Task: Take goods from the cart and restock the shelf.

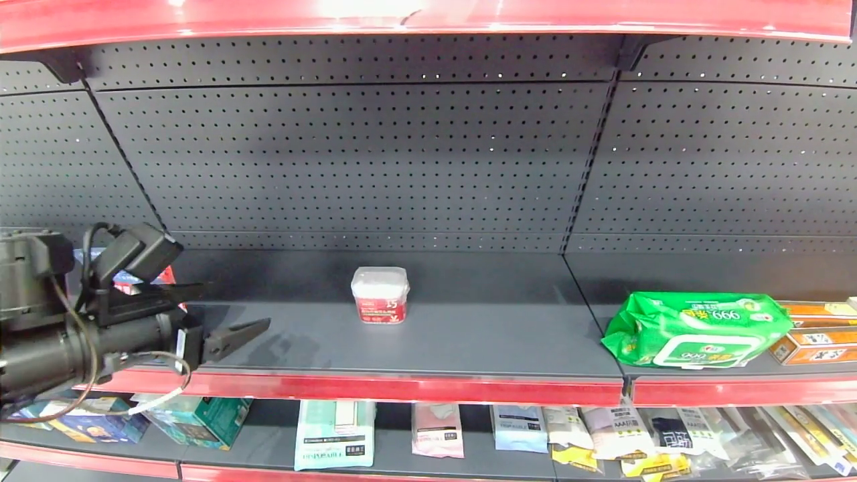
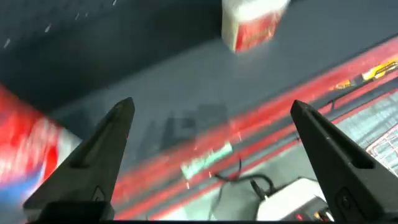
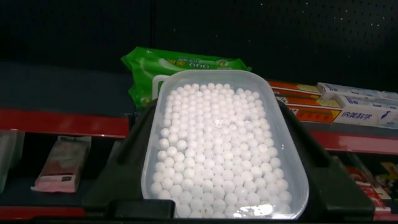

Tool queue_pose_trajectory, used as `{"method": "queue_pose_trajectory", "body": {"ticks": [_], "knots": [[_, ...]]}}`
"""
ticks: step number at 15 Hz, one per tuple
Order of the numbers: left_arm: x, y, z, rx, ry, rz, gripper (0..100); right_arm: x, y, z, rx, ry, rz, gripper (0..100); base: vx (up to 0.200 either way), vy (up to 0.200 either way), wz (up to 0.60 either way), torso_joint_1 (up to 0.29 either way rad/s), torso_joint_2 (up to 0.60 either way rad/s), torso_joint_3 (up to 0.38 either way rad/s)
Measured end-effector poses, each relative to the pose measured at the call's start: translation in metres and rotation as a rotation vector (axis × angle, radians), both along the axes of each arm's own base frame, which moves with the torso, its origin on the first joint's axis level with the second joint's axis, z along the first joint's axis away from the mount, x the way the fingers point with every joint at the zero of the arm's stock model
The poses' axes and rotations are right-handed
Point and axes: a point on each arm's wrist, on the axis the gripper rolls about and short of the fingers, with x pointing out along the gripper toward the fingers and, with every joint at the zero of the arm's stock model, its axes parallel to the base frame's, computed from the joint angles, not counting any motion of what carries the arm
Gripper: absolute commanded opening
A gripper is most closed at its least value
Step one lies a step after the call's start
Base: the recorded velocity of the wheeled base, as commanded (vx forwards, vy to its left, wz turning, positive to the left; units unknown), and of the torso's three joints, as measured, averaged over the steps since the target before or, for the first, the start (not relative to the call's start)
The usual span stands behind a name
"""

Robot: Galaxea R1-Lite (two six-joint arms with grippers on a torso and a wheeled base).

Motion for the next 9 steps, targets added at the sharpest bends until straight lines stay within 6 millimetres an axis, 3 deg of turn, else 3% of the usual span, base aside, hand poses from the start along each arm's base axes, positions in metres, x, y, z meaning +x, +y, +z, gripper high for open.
{"method": "queue_pose_trajectory", "body": {"ticks": [3,9], "knots": [[0.048,-0.007,-0.007,-0.045,-0.020,-0.167,100,0.000,0.000,-0.001,-0.021,0.007,-0.002,0,0.000,0.000,0.00,0.000,0.00,0.000],[0.092,-0.022,-0.041,0.003,-0.026,-0.369,100,0.001,0.000,-0.002,-0.047,0.016,-0.004,0,0.000,0.000,0.00,0.000,0.00,0.000]]}}
